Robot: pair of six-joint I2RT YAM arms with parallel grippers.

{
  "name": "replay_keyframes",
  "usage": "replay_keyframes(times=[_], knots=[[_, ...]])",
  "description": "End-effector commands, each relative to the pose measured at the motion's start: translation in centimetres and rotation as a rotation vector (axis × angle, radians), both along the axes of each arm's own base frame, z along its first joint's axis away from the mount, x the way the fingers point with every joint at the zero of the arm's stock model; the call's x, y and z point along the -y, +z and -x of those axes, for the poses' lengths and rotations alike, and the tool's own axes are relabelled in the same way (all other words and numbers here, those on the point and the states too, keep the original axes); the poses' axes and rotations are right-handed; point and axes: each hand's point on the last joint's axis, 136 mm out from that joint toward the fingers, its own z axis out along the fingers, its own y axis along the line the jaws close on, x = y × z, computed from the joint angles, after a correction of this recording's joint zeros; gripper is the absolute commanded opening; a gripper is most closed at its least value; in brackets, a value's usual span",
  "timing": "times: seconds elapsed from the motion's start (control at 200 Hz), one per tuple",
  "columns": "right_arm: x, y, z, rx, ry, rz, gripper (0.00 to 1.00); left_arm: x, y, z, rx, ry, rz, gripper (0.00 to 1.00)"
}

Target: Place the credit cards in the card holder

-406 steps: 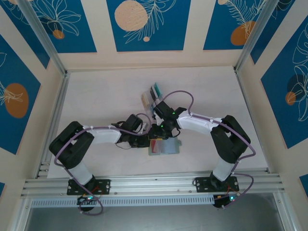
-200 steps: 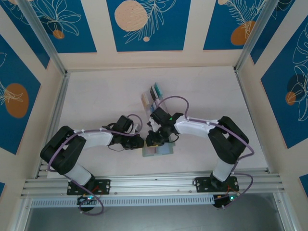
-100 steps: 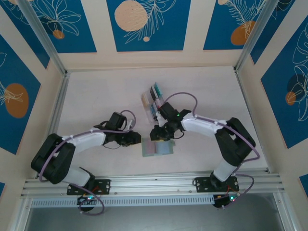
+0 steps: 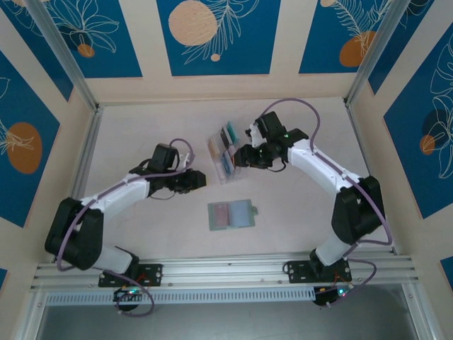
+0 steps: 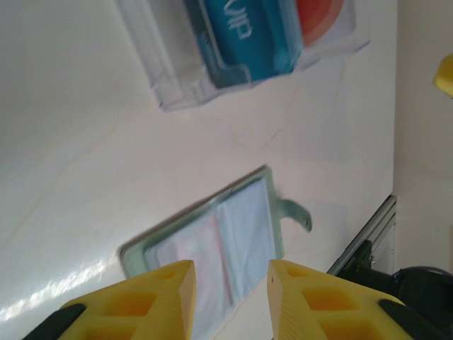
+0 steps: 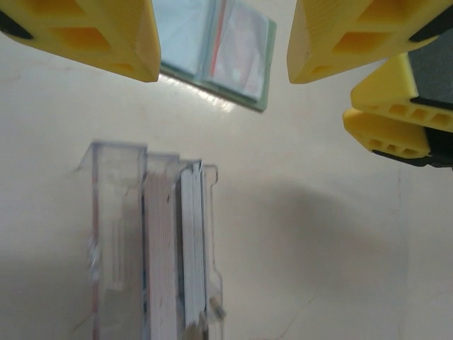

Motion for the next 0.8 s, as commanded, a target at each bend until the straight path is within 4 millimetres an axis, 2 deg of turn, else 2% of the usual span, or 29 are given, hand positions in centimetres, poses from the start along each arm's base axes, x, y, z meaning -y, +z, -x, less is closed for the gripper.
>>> replay_keyframes(times=[0.0, 0.17, 0.33, 0.795], knots=[[0.5, -1.0, -1.3, -0.015, 0.021, 0.072, 0.51, 1.2, 0.6, -2.3, -0.004, -0.007, 0.048, 0.31], [-0.4, -1.9, -3.4, -0.022, 0.037, 0.094, 0.51, 2.6, -0.3, -4.8, -0.023, -0.009, 0.063, 0.3], [-1.1, -2.9, -4.5, -0.028, 0.05, 0.102, 0.5, 3.6, -1.2, -6.5, -0.04, -0.007, 0.082, 0.3], [-3.1, -3.6, -5.5, -0.033, 0.091, 0.108, 0.47, 4.6, -3.8, -8.0, -0.085, -0.003, 0.093, 0.29]])
